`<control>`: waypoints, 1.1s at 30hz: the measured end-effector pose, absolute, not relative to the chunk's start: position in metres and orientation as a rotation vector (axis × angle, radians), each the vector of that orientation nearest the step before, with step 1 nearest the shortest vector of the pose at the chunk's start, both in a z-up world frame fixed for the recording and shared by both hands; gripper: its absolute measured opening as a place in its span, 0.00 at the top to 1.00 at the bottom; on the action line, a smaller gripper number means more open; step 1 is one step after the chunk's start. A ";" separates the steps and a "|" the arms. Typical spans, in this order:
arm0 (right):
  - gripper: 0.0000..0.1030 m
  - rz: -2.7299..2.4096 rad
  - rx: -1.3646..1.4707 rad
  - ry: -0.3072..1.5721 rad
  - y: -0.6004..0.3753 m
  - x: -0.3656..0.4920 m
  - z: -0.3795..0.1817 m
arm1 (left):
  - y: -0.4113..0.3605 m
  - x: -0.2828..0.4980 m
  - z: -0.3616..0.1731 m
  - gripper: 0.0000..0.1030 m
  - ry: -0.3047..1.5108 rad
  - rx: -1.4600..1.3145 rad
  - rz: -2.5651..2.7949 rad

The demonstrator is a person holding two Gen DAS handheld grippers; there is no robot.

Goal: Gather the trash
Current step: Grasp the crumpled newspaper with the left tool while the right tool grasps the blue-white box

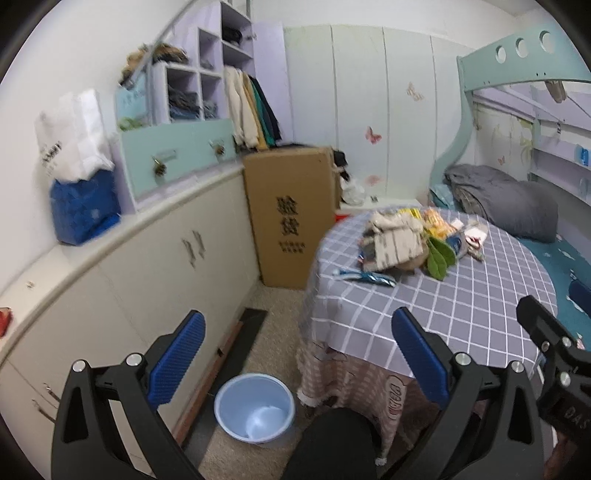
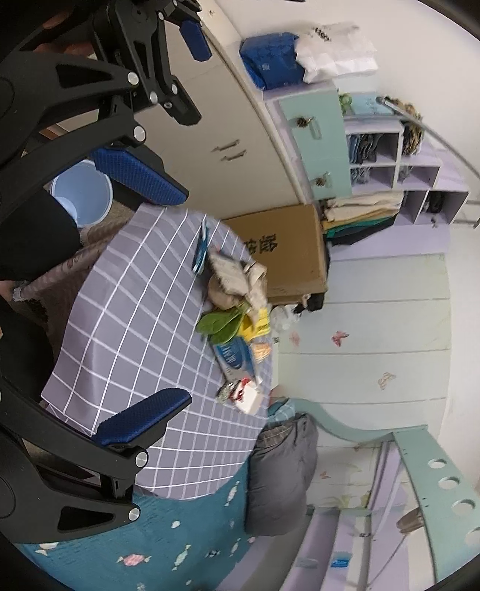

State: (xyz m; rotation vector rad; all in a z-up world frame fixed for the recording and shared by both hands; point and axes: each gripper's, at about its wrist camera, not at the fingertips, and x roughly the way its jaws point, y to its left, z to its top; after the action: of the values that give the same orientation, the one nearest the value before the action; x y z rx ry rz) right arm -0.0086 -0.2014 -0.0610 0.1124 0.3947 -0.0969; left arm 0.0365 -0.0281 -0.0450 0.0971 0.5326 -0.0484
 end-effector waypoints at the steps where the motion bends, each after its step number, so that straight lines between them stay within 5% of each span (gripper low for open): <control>1: 0.06 -0.105 0.106 0.409 -0.207 -0.002 -0.067 | -0.030 0.042 -0.050 0.04 0.549 0.089 -0.058; 19: 0.06 -0.163 0.229 0.546 -0.267 0.087 -0.109 | -0.040 0.170 -0.105 0.05 0.760 -0.115 -0.145; 28: 0.06 -0.219 0.289 0.553 -0.300 0.122 -0.105 | -0.123 0.206 -0.102 0.05 0.681 0.192 -0.296; 33: 0.06 -0.239 0.303 0.570 -0.314 0.137 -0.108 | -0.164 0.224 -0.119 0.26 0.663 0.343 -0.343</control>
State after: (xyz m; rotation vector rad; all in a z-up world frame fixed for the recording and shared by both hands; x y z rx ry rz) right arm 0.1368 -0.3139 -0.1078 0.3026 0.5704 -0.2392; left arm 0.2243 -0.1640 -0.1191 0.3431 0.6631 -0.3435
